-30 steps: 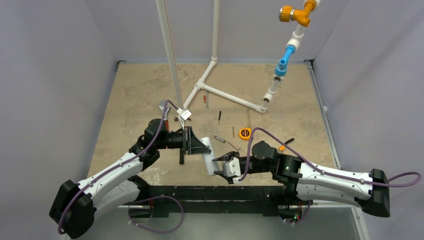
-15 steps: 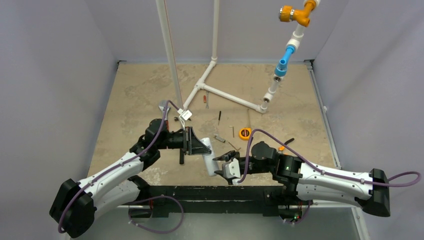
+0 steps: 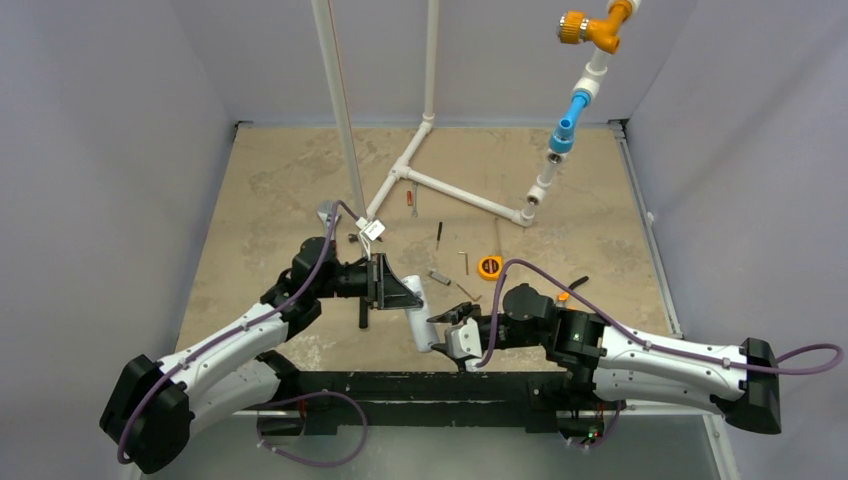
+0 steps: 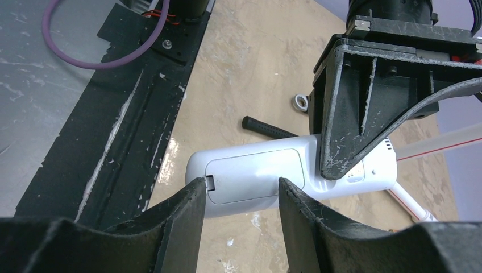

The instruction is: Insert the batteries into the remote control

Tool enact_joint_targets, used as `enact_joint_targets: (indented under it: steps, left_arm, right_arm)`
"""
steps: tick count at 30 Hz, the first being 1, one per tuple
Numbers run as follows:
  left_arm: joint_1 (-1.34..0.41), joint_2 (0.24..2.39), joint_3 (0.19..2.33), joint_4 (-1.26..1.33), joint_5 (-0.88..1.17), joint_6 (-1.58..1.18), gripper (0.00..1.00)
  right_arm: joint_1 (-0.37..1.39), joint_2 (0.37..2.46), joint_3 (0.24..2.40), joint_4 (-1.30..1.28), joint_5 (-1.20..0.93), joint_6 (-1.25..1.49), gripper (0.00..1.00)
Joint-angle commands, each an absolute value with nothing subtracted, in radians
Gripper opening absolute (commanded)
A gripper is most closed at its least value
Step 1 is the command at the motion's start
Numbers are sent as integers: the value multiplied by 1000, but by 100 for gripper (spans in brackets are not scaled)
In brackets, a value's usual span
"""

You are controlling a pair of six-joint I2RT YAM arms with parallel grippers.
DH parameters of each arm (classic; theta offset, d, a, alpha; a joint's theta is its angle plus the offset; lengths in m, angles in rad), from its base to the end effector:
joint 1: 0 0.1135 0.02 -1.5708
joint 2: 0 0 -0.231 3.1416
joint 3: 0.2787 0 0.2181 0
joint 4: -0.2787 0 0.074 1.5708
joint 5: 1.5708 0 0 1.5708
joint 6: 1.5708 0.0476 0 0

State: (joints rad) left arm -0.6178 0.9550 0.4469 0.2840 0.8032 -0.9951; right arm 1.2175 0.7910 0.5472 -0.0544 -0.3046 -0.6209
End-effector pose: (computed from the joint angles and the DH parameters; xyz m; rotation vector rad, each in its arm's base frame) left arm 0.1459 -0.1457 0.2287 0.2958 2.1302 -1.7716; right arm 0.0522 0.1829 0.2503 -1.6427 0.9817 0.6918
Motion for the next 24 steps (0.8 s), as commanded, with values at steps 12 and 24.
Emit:
enact_joint_targets:
  steps: [12,24]
  left_arm:
    - [-629,962,488,356,815,-1011,0]
    - [-631,963,480,357,815,-1011,0]
  right_arm:
    - [1230,837,553,-31,-304,-627,47]
    - [1230,806,545,-71,-214,-666,42]
